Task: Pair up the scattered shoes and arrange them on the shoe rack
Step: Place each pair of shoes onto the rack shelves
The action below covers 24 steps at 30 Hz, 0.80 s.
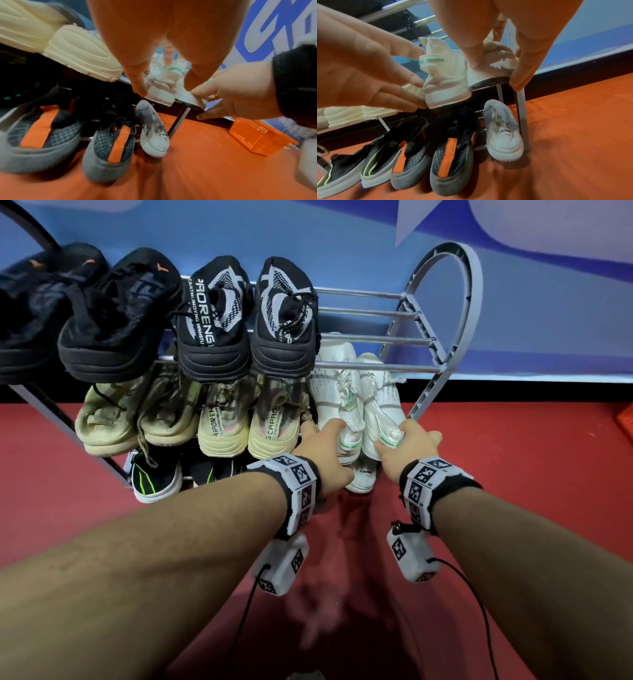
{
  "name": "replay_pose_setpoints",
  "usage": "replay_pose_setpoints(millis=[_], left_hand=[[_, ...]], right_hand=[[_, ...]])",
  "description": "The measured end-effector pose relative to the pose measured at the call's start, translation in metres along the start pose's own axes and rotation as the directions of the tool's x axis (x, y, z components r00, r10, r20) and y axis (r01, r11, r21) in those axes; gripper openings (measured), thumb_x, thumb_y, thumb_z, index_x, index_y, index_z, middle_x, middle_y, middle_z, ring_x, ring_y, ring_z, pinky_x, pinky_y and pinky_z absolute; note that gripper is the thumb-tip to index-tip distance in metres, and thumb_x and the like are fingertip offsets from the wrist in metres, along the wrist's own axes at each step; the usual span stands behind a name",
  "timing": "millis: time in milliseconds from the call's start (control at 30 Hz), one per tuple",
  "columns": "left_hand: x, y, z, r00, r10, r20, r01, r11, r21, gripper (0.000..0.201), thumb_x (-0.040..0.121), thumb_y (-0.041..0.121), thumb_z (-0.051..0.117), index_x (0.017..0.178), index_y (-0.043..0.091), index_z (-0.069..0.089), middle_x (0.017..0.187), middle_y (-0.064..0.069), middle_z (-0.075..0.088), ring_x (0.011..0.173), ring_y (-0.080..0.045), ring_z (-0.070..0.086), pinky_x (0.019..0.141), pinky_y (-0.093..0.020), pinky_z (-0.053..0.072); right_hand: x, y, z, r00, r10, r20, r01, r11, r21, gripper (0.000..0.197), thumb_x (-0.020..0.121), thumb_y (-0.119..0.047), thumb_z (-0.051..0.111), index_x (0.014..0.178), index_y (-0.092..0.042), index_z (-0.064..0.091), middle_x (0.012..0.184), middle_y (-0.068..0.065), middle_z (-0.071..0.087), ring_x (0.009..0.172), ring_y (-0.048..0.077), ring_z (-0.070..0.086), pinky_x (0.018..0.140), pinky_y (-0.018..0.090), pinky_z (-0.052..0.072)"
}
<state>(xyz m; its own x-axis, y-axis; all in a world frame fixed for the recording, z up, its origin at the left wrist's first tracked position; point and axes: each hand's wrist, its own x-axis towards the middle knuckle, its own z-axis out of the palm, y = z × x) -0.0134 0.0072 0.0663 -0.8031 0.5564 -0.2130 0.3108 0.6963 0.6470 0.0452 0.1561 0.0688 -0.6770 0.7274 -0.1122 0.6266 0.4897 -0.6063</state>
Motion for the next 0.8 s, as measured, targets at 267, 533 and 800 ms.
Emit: replay_pose_setpoints(millis=[267,533,800], left_hand=[[-0.003,-0.003,-0.016,0.997,0.045,-0.066,-0.052,0.993,-0.107,0.080,0.074,0.021,0.068,0.145,0.026,0.031,0.141,-0.008,0.037,0.119,-0.024,0.048,0.090,-0.024,0.036],[-0.028,-0.018,-0.023,0.997,0.055,-0.057,-0.061,0.992,-0.110,0.087,0.067,0.025,0.061,0.148,0.020,0.028,0.140,-0.009,0.043,0.122,-0.029,0.051,0.100,-0.036,0.045],[-0.061,-0.057,-0.030,0.999,0.003,-0.043,-0.002,1.000,0.014,0.049,0.079,0.022,0.065,0.126,0.015,0.053,0.126,-0.007,0.048,0.109,-0.024,0.053,0.092,-0.026,0.042]], right_hand=[[-0.011,-0.008,0.000,0.999,-0.016,0.035,0.018,0.999,-0.050,0.035,0.086,-0.020,0.064,0.113,-0.015,0.043,0.118,0.008,0.032,0.059,0.016,0.044,0.050,0.021,0.031],[-0.029,-0.025,0.000,1.000,-0.012,0.011,0.013,0.991,-0.133,0.055,0.080,-0.016,0.067,0.123,-0.005,0.035,0.125,0.015,0.040,0.070,0.021,0.045,0.060,0.026,0.037],[-0.065,-0.042,0.044,0.958,-0.205,0.198,0.244,0.949,-0.197,0.026,0.076,-0.027,0.065,0.088,-0.014,0.048,0.081,0.003,0.058,0.073,0.025,0.055,0.061,0.029,0.037]])
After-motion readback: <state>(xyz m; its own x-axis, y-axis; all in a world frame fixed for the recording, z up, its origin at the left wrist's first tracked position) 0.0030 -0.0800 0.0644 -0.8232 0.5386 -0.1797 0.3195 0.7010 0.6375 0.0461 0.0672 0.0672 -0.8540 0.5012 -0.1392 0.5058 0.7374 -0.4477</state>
